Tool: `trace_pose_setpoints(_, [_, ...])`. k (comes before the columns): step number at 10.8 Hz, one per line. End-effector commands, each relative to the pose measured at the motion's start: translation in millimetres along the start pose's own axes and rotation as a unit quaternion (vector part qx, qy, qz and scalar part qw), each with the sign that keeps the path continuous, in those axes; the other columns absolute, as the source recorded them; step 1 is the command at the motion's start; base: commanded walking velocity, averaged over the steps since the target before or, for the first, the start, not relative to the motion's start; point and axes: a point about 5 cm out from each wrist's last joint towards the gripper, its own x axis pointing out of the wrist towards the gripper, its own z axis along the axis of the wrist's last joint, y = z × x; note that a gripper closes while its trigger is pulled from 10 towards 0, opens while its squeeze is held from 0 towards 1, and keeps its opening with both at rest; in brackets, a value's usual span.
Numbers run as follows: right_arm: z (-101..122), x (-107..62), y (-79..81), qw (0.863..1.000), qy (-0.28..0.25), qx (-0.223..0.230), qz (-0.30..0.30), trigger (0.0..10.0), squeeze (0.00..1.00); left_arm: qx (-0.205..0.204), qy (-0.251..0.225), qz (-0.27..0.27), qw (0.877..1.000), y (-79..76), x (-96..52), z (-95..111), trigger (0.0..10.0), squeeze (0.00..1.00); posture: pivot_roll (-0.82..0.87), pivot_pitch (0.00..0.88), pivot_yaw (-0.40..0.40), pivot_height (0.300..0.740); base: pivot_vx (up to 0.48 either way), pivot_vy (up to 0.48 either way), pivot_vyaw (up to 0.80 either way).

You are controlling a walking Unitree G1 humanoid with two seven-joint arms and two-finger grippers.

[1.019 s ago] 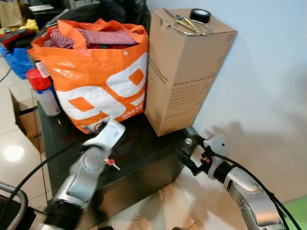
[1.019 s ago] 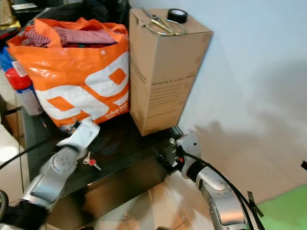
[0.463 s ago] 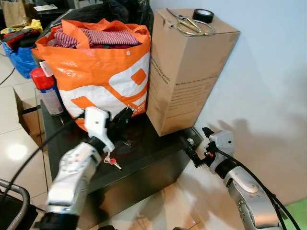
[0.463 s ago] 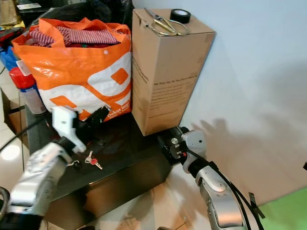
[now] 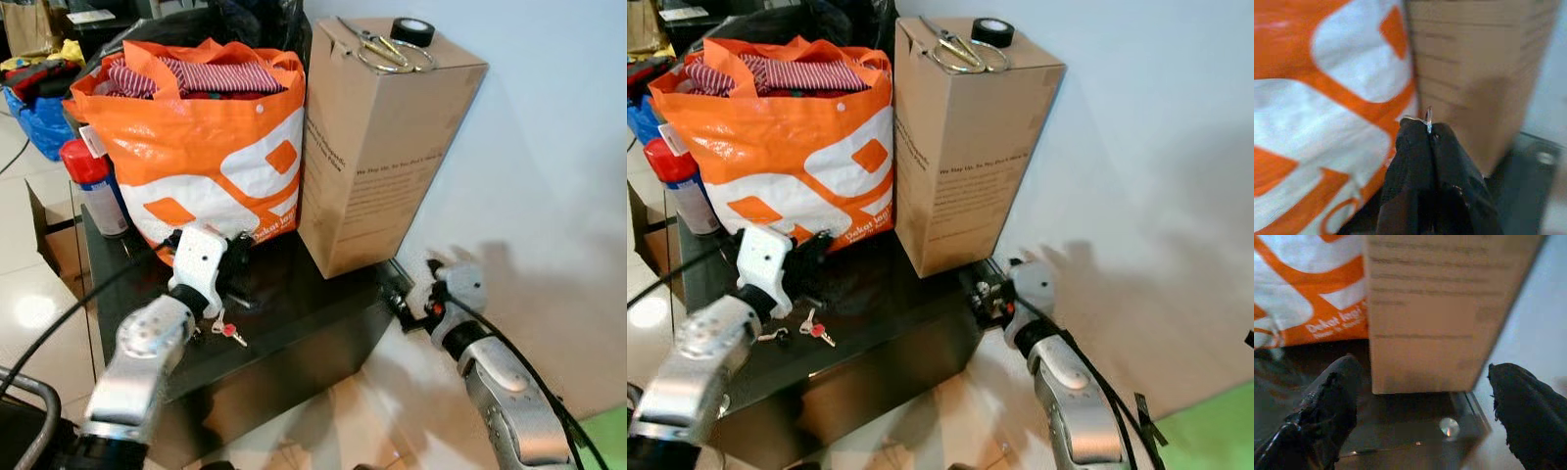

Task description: Hang keys on a hook

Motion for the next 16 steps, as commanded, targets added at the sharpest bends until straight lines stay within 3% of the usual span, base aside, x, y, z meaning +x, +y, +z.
trace_pose_setpoints(1, [1,-3.1,-7.8,1.0,0.006,0.004,-0.028,10.0,0.0,0.01,-0.009,0.014,1.0,-1.9,3.2,6,10.0,0.0,-0.06,0.0,-0.08,0.74,0.0,0.0,0.0])
trace_pose_setpoints(4, [9,0.6,-11.9,0.998,0.011,0.033,-0.061,10.0,0.0,0.027,0.001,0.057,0.998,-4.7,3.9,0,10.0,0.0,-0.07,0.0,-0.08,0.74,0.0,0.0,0.0])
trace_pose_setpoints(6, [14,3.2,-11.5,0.998,0.011,0.017,-0.062,10.0,0.0,0.029,0.007,0.073,0.997,-4.2,4.8,-2,10.0,0.0,-0.07,0.0,-0.084,0.74,-0.246,0.0,0.0])
trace_pose_setpoints(16, [11,0.0,-15.4,0.996,0.017,0.005,-0.088,10.0,0.0,0.046,0.007,0.059,0.997,-8.0,10.3,-3,10.0,0.0,-0.09,0.0,-0.052,0.74,-0.075,0.0,0.0])
